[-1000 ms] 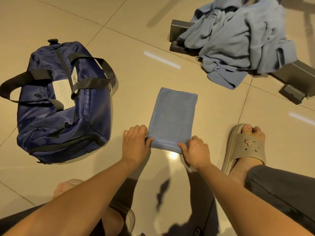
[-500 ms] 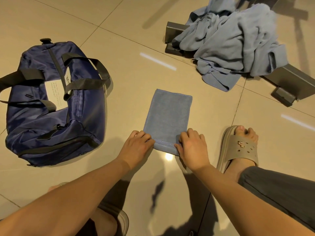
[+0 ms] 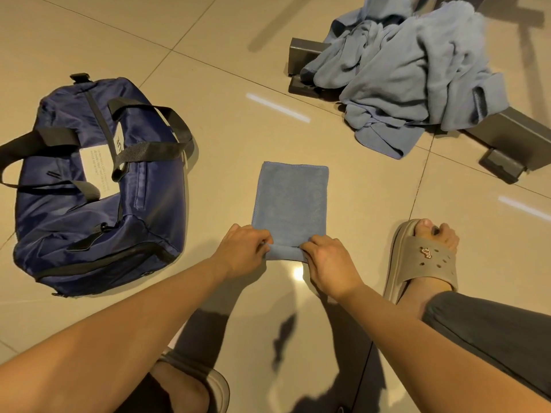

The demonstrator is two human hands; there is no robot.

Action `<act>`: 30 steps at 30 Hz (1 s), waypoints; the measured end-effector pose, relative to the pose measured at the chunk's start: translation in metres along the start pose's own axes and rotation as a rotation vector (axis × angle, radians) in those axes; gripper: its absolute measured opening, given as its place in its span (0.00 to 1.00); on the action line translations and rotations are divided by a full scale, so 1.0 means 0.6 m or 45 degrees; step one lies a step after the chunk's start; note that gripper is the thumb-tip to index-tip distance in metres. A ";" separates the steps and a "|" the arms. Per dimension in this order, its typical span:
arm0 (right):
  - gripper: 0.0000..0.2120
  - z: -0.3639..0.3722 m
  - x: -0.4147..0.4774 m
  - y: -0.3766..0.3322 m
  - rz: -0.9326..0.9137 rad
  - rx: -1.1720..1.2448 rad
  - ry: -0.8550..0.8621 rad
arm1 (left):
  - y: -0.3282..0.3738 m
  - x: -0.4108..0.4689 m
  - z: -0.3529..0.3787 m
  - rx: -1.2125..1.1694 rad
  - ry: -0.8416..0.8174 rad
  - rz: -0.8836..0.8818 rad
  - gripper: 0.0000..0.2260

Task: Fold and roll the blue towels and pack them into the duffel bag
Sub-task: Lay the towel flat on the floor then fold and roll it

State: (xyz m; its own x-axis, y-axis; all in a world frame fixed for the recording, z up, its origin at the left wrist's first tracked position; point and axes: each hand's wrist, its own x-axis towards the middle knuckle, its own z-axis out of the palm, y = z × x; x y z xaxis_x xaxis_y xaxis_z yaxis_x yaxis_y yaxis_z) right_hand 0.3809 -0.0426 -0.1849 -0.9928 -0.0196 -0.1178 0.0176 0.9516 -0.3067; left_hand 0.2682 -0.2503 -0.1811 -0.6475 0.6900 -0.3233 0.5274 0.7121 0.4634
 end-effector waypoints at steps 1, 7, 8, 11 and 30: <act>0.10 -0.002 0.009 0.000 0.033 0.029 -0.029 | 0.003 0.002 0.000 0.054 0.044 -0.021 0.06; 0.04 -0.002 0.030 -0.008 0.176 0.122 -0.007 | 0.049 -0.015 0.014 0.352 0.312 0.095 0.08; 0.04 -0.001 0.030 -0.008 0.188 0.090 0.014 | 0.045 -0.020 0.023 0.365 0.323 0.160 0.08; 0.05 -0.001 0.035 -0.005 0.176 -0.057 0.034 | 0.022 -0.038 0.049 0.357 0.337 0.243 0.11; 0.03 -0.018 0.040 0.033 0.052 -0.027 0.105 | -0.003 0.059 -0.030 -0.087 0.125 -0.086 0.07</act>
State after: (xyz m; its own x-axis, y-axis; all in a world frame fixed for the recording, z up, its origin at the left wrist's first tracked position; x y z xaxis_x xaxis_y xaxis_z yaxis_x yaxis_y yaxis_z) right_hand 0.3562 -0.0206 -0.1835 -0.9977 0.0442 -0.0514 0.0570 0.9574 -0.2831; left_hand 0.2344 -0.2295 -0.1786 -0.7326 0.6227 -0.2748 0.4447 0.7436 0.4994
